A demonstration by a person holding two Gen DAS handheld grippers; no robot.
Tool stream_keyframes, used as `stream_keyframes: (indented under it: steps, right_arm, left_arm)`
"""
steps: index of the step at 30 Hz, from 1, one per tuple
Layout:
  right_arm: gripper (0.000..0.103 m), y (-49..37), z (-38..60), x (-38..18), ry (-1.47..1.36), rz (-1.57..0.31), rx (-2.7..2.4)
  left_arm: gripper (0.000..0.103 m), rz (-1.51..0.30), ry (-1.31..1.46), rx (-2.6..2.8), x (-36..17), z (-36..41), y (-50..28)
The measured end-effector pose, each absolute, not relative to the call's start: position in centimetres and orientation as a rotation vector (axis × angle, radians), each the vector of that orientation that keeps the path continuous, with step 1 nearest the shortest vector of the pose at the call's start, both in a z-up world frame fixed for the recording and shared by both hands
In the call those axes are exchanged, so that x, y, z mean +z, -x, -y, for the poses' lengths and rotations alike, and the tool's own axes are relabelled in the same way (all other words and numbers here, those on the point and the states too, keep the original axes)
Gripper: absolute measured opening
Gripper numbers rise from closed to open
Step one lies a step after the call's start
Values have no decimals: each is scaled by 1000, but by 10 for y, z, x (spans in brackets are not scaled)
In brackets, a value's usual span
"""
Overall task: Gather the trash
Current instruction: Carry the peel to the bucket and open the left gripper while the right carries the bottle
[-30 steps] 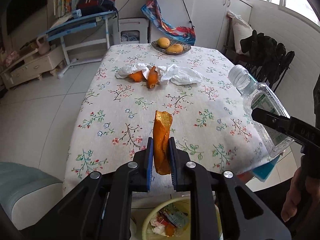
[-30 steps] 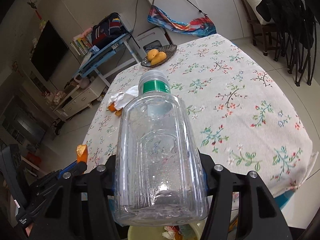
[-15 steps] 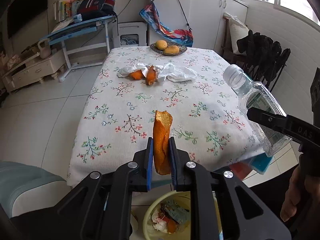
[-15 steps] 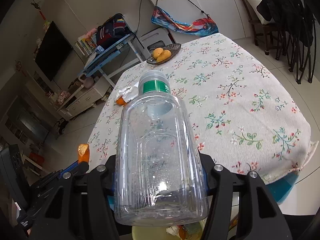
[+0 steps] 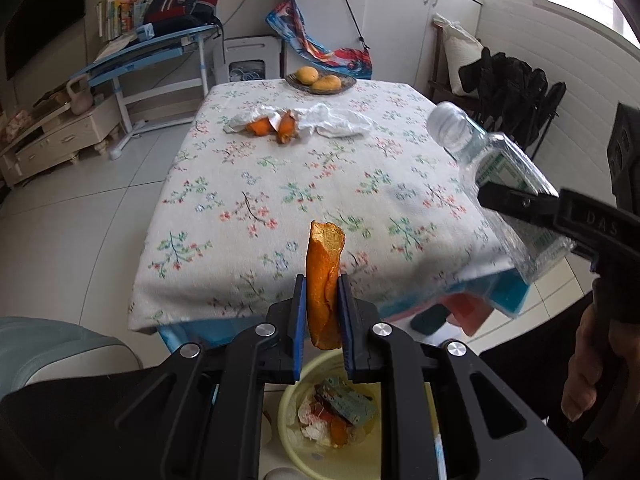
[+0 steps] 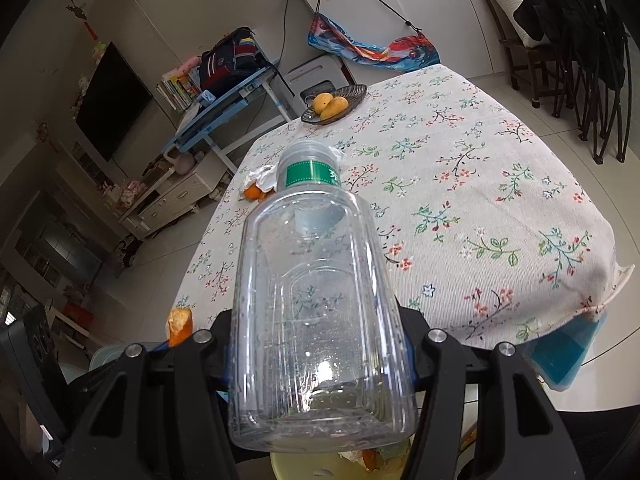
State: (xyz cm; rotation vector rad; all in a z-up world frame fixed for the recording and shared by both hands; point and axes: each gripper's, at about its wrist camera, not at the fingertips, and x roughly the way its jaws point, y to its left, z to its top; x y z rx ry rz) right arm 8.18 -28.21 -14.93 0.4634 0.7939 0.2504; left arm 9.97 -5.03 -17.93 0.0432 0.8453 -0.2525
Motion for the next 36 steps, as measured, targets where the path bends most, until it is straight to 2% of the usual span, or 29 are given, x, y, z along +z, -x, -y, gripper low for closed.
stream_keyframes:
  steps: [36]
  right_arm:
    - [57,-56,282,-148,-472,-800,267]
  left_arm:
    - [16,-1103,-508,-580,-256,125,-37]
